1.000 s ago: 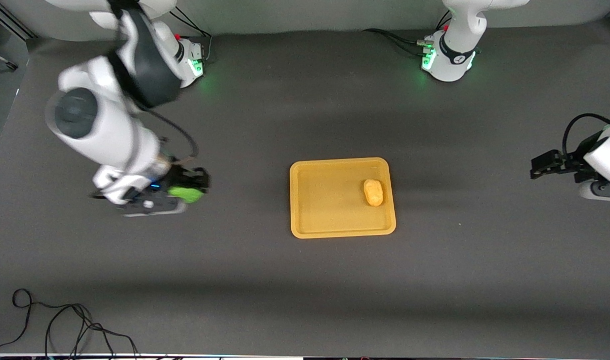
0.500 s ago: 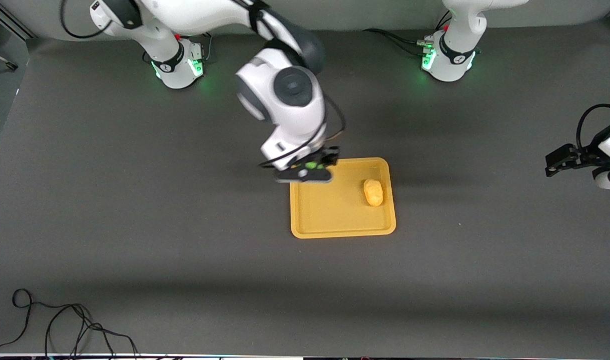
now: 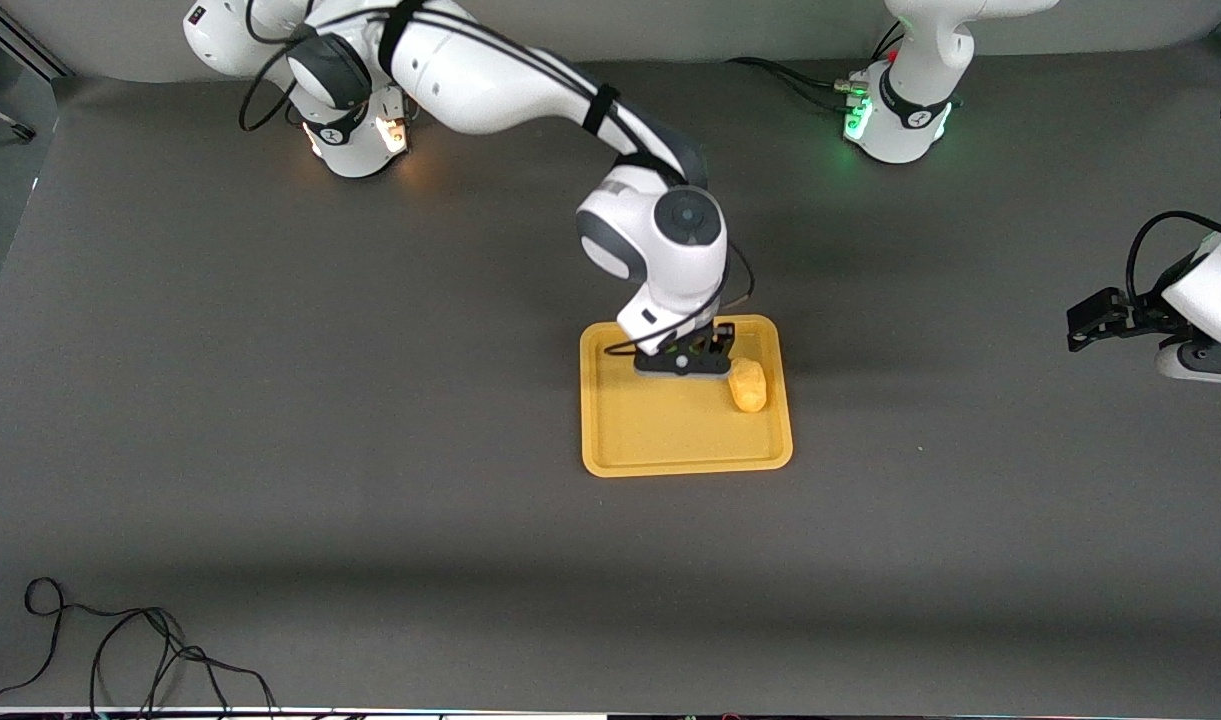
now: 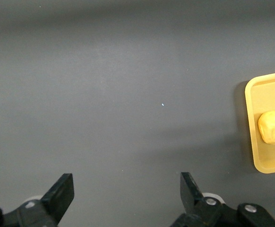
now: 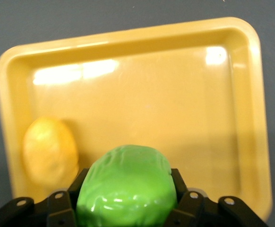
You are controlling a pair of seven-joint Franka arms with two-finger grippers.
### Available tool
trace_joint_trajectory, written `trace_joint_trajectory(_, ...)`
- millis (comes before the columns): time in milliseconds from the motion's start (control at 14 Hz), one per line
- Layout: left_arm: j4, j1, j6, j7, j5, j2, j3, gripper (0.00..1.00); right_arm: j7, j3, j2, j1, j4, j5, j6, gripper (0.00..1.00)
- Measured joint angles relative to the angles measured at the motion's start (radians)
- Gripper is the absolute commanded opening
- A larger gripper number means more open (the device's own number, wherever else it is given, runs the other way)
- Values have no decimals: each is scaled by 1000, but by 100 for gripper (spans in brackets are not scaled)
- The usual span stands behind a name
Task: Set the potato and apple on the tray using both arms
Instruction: 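Carry the green apple with the right gripper over the tray and lower it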
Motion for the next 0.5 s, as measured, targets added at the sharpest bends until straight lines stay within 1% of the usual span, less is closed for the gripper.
trace_joint_trajectory(214,-1,-3,0,0,0,0,0,100,0,-17,73,-13,7,-17,84,47)
trace_joint_trajectory(286,-1,-3,0,0,0,0,0,100,0,-22,91,-13,9,-17,102,53)
trace_joint_trajectory(357,-1,-3,0,0,0,0,0,100,0,-25,104,-13,10,-18,115,79)
trace_joint_trajectory(429,-1,-3,0,0,0,0,0,100,0,-25,114,-13,11,-18,123,100)
trace_joint_trajectory(500,-1,-3,0,0,0,0,0,100,0,-25,120,-13,12,-18,128,100)
